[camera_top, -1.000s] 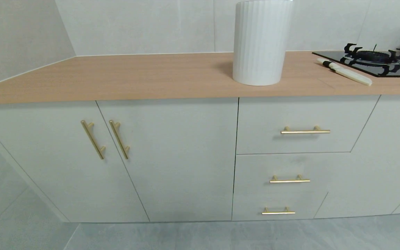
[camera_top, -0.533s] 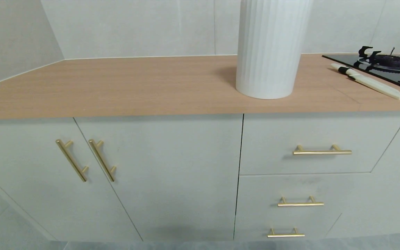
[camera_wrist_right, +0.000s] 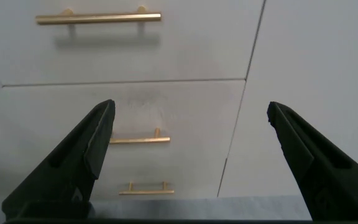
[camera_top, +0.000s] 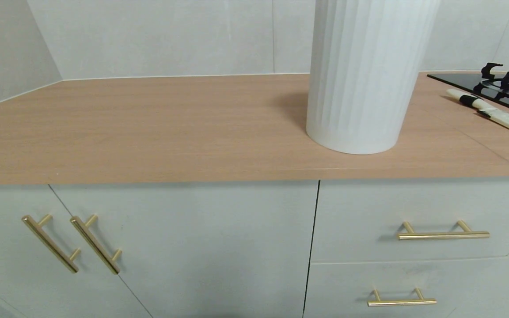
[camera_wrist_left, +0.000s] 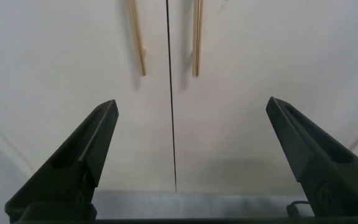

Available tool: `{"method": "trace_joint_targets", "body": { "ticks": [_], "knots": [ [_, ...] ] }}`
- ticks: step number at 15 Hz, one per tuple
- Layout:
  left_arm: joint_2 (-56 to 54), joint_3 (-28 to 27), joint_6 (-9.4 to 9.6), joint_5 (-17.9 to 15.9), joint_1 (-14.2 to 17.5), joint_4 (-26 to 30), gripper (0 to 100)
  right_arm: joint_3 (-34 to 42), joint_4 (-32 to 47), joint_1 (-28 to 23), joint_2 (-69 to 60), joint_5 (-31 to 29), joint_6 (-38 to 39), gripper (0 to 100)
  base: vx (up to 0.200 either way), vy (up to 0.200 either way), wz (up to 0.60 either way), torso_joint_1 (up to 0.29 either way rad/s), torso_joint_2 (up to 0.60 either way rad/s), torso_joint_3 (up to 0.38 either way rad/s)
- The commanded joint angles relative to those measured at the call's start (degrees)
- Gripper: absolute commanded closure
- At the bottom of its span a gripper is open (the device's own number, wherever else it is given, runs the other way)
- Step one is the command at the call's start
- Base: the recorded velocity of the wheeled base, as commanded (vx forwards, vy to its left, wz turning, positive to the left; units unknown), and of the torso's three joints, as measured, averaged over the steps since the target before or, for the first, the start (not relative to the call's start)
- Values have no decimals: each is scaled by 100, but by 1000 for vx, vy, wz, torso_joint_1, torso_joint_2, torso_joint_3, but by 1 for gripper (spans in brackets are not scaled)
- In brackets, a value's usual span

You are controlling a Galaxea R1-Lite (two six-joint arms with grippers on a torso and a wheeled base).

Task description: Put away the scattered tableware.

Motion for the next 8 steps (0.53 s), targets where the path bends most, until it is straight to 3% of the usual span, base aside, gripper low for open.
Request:
{"method": "trace_joint_targets", "body": {
  "ticks": [1,5,8],
  "knots": [
    [0,0,-2,2,1,0,0,1,-1,1,9,1,-1,0,0,0,0,0,0,0],
    [0,0,-2,2,1,9,0,1,-1,1,9,1,-1,0,0,0,0,0,0,0],
    [0,0,-2,2,1,0,0,1,-1,1,9,1,-1,0,0,-200,0,-10,2,5]
  ]
}}
